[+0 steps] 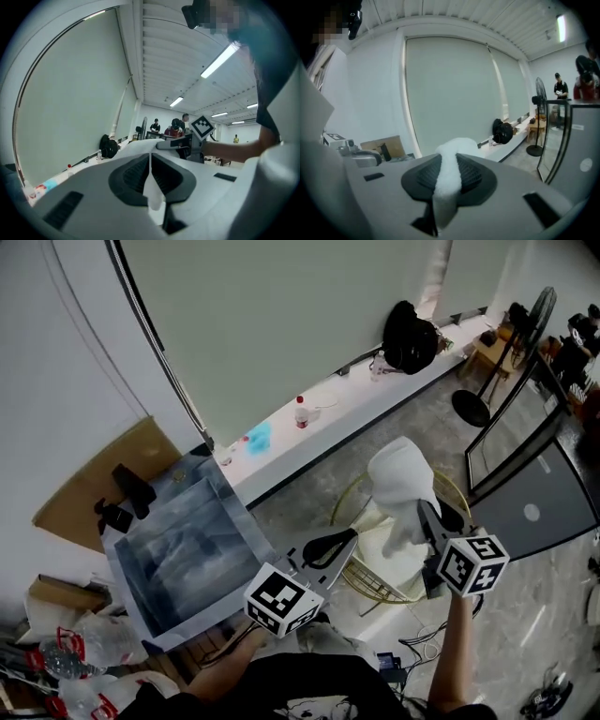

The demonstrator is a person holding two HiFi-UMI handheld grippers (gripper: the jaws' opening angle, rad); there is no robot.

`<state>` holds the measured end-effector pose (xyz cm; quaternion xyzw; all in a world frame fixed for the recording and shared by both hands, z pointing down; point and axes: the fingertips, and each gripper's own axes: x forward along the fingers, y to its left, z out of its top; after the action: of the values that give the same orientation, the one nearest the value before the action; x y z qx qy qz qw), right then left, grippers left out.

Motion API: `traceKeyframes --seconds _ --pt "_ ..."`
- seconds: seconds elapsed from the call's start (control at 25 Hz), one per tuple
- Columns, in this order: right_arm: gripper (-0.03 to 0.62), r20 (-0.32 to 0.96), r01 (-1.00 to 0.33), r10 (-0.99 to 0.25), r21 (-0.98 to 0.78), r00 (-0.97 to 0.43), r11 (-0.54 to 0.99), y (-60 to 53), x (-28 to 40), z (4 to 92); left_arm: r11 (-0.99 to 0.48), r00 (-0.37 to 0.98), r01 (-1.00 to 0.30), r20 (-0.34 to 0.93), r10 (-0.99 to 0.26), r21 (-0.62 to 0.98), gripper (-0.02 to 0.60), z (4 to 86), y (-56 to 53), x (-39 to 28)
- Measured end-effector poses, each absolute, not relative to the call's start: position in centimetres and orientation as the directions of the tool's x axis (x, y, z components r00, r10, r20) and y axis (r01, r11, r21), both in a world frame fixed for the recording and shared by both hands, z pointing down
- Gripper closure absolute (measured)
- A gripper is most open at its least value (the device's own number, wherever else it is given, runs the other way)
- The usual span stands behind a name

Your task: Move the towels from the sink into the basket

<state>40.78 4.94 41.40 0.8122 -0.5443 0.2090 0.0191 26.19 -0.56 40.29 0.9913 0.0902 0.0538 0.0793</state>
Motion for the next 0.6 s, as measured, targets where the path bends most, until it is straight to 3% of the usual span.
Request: traceKeyframes --seconds 0.32,0.6 --pt "0.526 0.470 -0.787 -0.782 -0.251 0.410 -0.564 13.6 46.8 49.2 -0.944 0.945 0.275 0.129 0.300 0.183 0.574 41.8 3.6 31.5" --pt "0.525 0.585 -0.787 -0.749 -0.282 0.312 -0.549 15.4 47.6 58.5 -0.925 0.922 0.327 0.150 0.358 0.195 0.574 42.5 6.2 35.4"
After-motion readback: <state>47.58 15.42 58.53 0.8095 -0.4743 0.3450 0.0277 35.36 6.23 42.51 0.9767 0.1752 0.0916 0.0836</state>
